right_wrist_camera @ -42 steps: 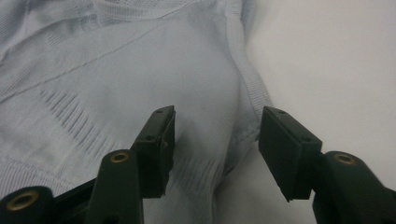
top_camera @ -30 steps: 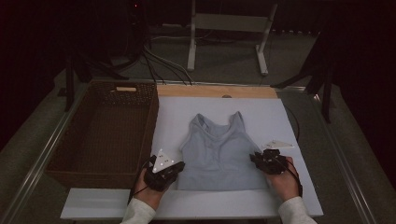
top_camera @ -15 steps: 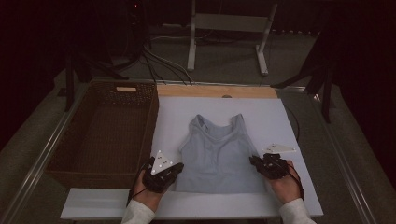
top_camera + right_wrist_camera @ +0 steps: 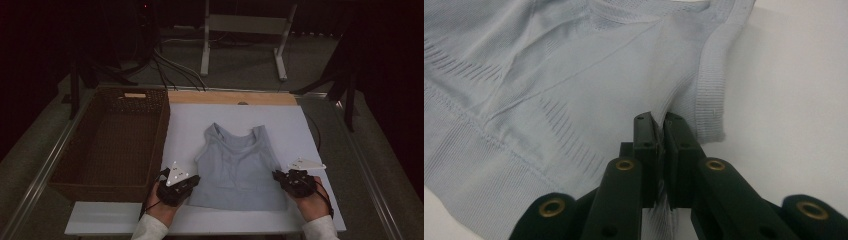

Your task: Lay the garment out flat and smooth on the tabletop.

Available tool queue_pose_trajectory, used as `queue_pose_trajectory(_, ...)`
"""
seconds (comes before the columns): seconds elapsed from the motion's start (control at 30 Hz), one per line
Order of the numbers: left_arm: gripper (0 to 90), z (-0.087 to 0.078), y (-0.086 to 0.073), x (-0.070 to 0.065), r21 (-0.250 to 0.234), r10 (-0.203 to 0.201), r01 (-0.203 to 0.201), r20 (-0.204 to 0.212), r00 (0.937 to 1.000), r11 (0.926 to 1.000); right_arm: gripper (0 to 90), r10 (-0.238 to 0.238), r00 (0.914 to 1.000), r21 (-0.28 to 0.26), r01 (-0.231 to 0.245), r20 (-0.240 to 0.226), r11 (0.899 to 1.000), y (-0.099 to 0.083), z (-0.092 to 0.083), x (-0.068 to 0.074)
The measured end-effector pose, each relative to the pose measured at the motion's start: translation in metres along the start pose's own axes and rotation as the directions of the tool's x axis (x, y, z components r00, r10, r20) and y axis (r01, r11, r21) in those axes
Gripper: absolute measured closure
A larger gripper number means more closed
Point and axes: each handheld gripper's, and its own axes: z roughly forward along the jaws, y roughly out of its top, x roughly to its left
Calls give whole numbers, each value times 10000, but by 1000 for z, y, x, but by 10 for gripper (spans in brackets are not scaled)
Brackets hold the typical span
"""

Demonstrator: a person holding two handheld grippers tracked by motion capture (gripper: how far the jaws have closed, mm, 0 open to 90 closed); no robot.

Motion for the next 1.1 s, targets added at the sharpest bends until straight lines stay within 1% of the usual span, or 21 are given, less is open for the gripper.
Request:
queue_pose_trajectory(0.17, 872, 4, 0, -3, 28, 7, -7, 151, 9999, 10000, 857, 105, 9999, -23, -105, 121, 9999, -4, -5, -4)
queue_pose_trajectory(0.2, 871, 5, 0, -6, 98, 92, -94, 259, 9996, 9999, 857, 181, 9997, -25, -181, 161, 9998, -5, -7, -6)
queue_pose_trajectory(0.3, 871, 7, 0, -8, 91, 111, -115, 346, 9993, 9999, 857, 257, 9994, -47, -257, 217, 9997, -7, -9, -9)
queue_pose_trajectory(0.33, 871, 8, 0, -11, 81, 106, -110, 474, 9988, 9999, 857, 324, 9991, -64, -322, 261, 9995, -9, -12, -11)
queue_pose_trajectory(0.43, 870, 8, 0, -13, 77, 163, -167, 539, 9984, 9998, 857, 379, 9989, -67, -377, 279, 9993, -10, -13, -13)
queue_pose_trajectory(0.47, 870, 8, 0, -15, 57, 157, -161, 637, 9978, 9999, 857, 379, 9989, -49, -378, 293, 9993, -11, -14, -13)
queue_pose_trajectory(0.5, 870, 8, 0, -15, 57, 157, -161, 637, 9978, 9999, 857, 379, 9989, -49, -378, 293, 9993, -11, -14, -13)
queue_pose_trajectory(0.53, 870, 8, 0, -16, 43, 117, -121, 769, 9970, 9999, 857, 421, 9986, -57, -419, 327, 9991, -12, -16, -14)
queue_pose_trajectory(0.6, 869, 8, 0, -16, 43, 117, -121, 769, 9970, 9999, 857, 444, 9985, -63, -442, 330, 9990, -13, -16, -15)
queue_pose_trajectory(0.67, 857, 8, -1, -19, 29, 178, -182, 969, 9951, 9998, 856, 468, 9983, -66, -466, 334, 9989, -14, -17, -16)
queue_pose_trajectory(0.7, 824, 9, -1, -19, 16, 224, -227, 1070, 9940, 9997, 856, 473, 9983, -52, -472, 342, 9989, -15, -18, -16)
queue_pose_trajectory(0.73, 697, 9, -1, -19, -59, 122, -116, 1047, 9944, 9999, 856, 505, 9981, -30, -504, 363, 9987, -16, -18, -18)
queue_pose_trajectory(0.77, 649, 9, -1, -19, -59, 122, -116, 1047, 9944, 9999, 856, 505, 9981, -30, -504, 363, 9987, -16, -18, -18)
queue_pose_trajectory(0.8, 609, 10, 0, -17, -202, -53, 73, 973, 9952, 9998, 857, 531, 9979, -3, -531, 384, 9986, -17, -19, -19)
queue_pose_trajectory(0.83, 577, 10, 0, -17, -202, -53, 73, 973, 9952, 9998, 857, 531, 9979, -3, -531, 384, 9986, -17, -19, -19)
queue_pose_trajectory(0.87, 532, 9, 2, -14, -355, -144, 175, 856, 9962, 9992, 857, 519, 9976, 0, -519, 469, 9987, -17, -20, -19)
queue_pose_trajectory(0.9, 512, 9, 2, -14, -355, -144, 175, 856, 9962, 9992, 857, 519, 9976, 0, -519, 469, 9987, -17, -20, -19)
queue_pose_trajectory(0.93, 492, 10, 5, -11, -521, -265, 306, 773, 9967, 9982, 857, 482, 9972, 23, -484, 578, 9988, -18, -21, -20)
queue_pose_trajectory(0.97, 469, 10, 5, -11, -521, -265, 306, 773, 9967, 9982, 857, 482, 9972, 23, -484, 578, 9988, -18, -21, -20)
queue_pose_trajectory(1.0, 451, 12, 8, -8, -631, -407, 452, 709, 9967, 9970, 858, 527, 9968, 27, -530, 600, 9986, -19, -22, -22)
queue_pose_trajectory(1.1, 425, 15, 12, -6, -756, -504, 546, 569, 9971, 9956, 858, 542, 9965, 57, -547, 631, 9985, -19, -22, -23)
